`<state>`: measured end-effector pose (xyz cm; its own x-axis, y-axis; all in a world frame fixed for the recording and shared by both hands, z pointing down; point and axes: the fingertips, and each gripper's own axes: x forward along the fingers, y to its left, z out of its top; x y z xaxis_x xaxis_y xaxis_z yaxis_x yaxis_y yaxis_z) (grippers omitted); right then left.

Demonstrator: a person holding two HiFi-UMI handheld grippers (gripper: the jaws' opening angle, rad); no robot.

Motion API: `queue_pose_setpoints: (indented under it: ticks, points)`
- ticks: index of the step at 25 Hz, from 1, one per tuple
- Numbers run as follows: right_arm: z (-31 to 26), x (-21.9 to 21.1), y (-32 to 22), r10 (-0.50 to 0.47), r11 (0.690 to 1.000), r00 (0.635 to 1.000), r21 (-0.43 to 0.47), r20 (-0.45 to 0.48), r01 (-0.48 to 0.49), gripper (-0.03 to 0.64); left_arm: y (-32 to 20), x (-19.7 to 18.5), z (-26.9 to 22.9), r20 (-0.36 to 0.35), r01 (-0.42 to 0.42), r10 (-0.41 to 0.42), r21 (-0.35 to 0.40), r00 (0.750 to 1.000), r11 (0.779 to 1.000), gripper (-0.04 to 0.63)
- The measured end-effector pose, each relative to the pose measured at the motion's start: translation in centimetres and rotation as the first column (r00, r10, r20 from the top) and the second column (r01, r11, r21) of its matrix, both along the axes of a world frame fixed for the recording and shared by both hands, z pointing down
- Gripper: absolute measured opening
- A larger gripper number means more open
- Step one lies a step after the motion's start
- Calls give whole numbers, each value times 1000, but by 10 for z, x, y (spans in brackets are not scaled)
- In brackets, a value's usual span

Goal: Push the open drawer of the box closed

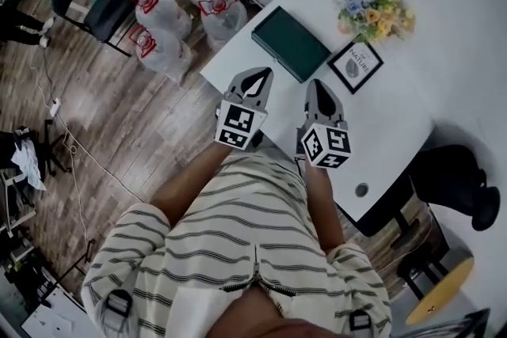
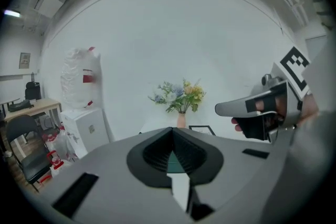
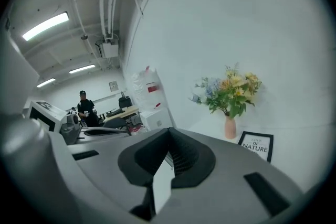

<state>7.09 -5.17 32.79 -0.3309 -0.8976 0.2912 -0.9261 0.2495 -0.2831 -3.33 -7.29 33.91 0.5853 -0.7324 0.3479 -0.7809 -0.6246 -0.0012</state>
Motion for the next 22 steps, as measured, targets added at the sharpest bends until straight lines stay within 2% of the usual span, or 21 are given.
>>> queue_pose_setpoints:
  ticks: [11,22]
  points:
    - [-49,-10,8,5,989,999,147,-53,3,9,8,-21,-55,-61,24,-17,112,998,993,2]
    - [-65,-9,19,11,981,998,195,-64,1,9,14,-22,-71,-90,24,-10,157,996,987,2]
